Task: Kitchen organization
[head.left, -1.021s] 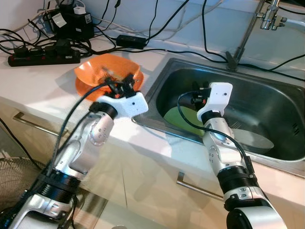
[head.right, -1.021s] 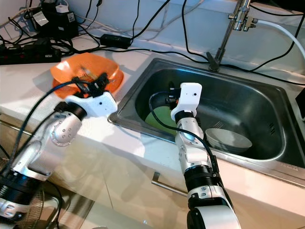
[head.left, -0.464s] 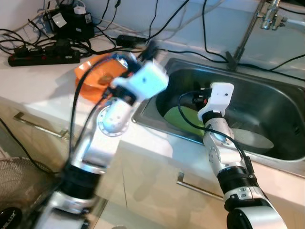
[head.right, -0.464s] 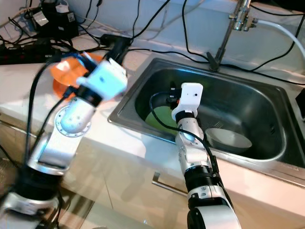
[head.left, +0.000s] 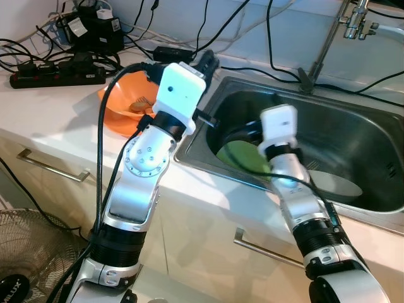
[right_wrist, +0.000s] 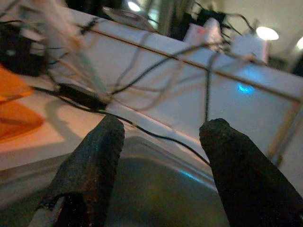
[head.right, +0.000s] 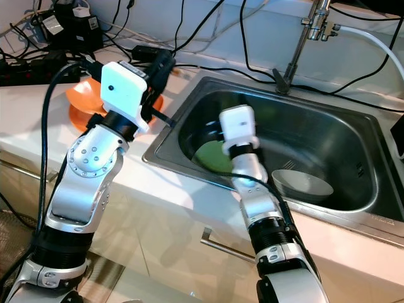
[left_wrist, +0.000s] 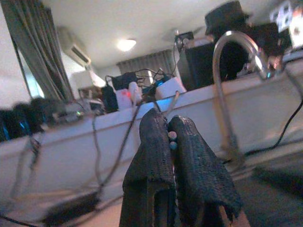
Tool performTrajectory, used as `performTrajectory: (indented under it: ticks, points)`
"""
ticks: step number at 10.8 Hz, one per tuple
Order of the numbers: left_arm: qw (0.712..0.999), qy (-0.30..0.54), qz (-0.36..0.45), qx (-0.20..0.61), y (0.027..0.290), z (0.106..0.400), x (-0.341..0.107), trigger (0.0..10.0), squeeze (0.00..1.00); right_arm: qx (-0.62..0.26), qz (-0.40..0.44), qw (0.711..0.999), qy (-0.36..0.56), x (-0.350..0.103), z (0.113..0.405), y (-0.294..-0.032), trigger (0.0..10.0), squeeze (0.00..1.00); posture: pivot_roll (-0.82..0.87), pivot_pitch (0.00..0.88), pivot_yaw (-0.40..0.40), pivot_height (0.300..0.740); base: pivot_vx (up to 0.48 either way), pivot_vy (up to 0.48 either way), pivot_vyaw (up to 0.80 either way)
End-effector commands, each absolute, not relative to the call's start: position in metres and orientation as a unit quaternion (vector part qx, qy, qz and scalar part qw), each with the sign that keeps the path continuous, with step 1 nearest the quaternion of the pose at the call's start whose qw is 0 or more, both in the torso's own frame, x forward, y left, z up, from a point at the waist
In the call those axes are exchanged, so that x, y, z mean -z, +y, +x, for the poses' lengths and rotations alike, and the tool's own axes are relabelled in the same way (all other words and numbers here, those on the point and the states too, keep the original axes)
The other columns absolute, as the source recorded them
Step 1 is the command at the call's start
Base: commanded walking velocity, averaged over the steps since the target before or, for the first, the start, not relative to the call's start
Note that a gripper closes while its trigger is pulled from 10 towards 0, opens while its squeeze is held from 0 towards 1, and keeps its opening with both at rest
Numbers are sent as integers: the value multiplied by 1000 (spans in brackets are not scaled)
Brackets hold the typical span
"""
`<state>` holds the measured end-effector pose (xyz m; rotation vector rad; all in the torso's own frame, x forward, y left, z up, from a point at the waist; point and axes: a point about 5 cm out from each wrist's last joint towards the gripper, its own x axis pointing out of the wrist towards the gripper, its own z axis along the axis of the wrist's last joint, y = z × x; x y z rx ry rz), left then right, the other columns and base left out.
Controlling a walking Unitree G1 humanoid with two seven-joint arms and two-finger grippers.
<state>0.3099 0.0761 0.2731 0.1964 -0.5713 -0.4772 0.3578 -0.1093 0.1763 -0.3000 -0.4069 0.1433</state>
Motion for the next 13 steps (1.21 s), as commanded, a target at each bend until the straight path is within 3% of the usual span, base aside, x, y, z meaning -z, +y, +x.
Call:
performTrajectory:
  ticks: [1, 4, 7, 13]
  points:
    - [925, -278, 65, 249, 75, 306, -275, 10000, 0, -83, -161, 958, -223, -182, 356, -104, 10000, 0, 260, 8, -32, 740, 0, 0, 0]
    - [913, -266, 20, 309, 67, 301, -270, 10000, 0, -91, -174, 953, -229, -181, 355, -98, 10000, 0, 253, 20, -28, 740, 0, 0, 0]
    - [911, -224, 24, 345, 66, 299, -265, 10000, 0, -87, -179, 953, -228, -181, 356, -100, 10000, 0, 254, 24, -32, 740, 0, 0, 0]
    - [908, -197, -10, 369, 65, 296, -260, 10000, 0, -88, -169, 955, -225, -181, 356, -98, 10000, 0, 253, 24, -33, 740, 0, 0, 0]
